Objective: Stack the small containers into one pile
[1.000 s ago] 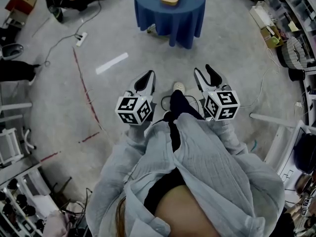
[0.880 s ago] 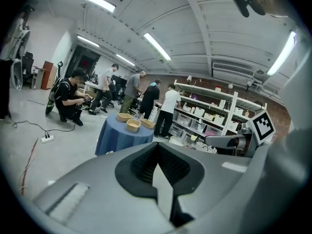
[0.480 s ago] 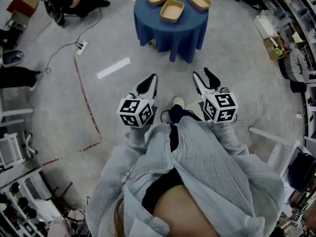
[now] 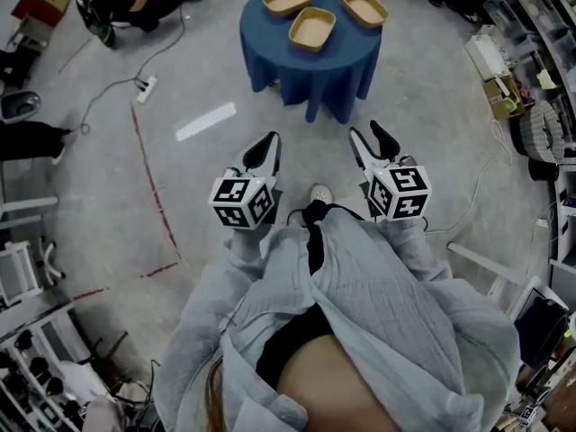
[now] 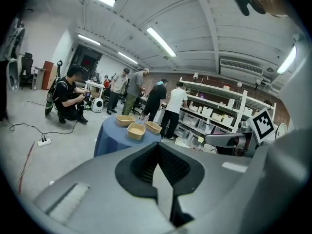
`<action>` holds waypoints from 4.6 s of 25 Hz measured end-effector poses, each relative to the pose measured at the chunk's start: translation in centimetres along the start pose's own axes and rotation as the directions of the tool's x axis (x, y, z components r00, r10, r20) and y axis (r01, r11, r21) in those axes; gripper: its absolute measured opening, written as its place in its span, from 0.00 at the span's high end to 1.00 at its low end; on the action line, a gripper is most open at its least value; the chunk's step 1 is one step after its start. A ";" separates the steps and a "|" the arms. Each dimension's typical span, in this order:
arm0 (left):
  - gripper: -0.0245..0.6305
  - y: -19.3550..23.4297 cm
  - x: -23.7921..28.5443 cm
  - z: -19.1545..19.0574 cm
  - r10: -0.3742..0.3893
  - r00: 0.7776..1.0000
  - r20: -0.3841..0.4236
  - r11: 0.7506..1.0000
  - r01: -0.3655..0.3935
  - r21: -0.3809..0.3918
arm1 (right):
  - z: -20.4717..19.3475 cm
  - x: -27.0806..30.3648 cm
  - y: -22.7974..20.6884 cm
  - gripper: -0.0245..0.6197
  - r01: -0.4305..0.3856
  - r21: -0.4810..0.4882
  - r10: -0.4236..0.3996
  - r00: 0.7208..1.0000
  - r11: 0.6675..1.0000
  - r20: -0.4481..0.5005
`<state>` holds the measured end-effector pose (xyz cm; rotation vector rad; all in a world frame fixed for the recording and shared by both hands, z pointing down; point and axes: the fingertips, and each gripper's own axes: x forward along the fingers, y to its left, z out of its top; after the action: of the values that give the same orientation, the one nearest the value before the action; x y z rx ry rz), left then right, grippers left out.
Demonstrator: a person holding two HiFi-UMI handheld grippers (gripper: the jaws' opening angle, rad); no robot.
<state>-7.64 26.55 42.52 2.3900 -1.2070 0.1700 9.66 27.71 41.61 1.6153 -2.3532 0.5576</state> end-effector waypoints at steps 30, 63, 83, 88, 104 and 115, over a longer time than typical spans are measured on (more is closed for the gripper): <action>0.94 1.4 2.1 0.7 0.099 0.995 0.019 0.994 -0.098 -0.038 | 0.4 4.3 -1.7 0.67 -0.084 0.023 0.085 0.995 0.996 -0.045; 0.94 13.6 20.0 12.5 0.010 0.999 -0.044 1.000 -0.011 -0.019 | 10.9 23.2 -9.2 0.67 0.012 0.101 -0.005 0.998 0.995 -0.065; 0.94 19.7 31.5 16.0 -0.175 0.967 -0.183 0.982 0.186 0.044 | 12.7 30.9 -15.3 0.66 0.225 0.211 -0.206 0.972 0.951 -0.109; 0.94 20.8 32.4 14.7 -0.182 0.959 -0.217 0.982 0.190 0.018 | 9.3 31.7 -16.4 0.66 0.248 0.298 -0.198 0.962 0.922 -0.188; 0.94 21.1 35.4 7.0 -0.175 0.914 -0.366 0.984 0.176 -0.031 | 0.8 35.4 -18.1 0.67 0.298 0.506 -0.101 0.919 0.809 -0.380; 0.94 21.9 34.6 4.6 -0.123 0.902 -0.413 0.991 0.091 -0.097 | -1.7 36.6 -18.0 0.78 0.333 0.584 -0.040 0.889 0.740 -0.455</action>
<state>-4.28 -12.11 56.51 2.1939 -0.8614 0.5614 13.09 -8.11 60.89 1.7205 -1.7187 1.6375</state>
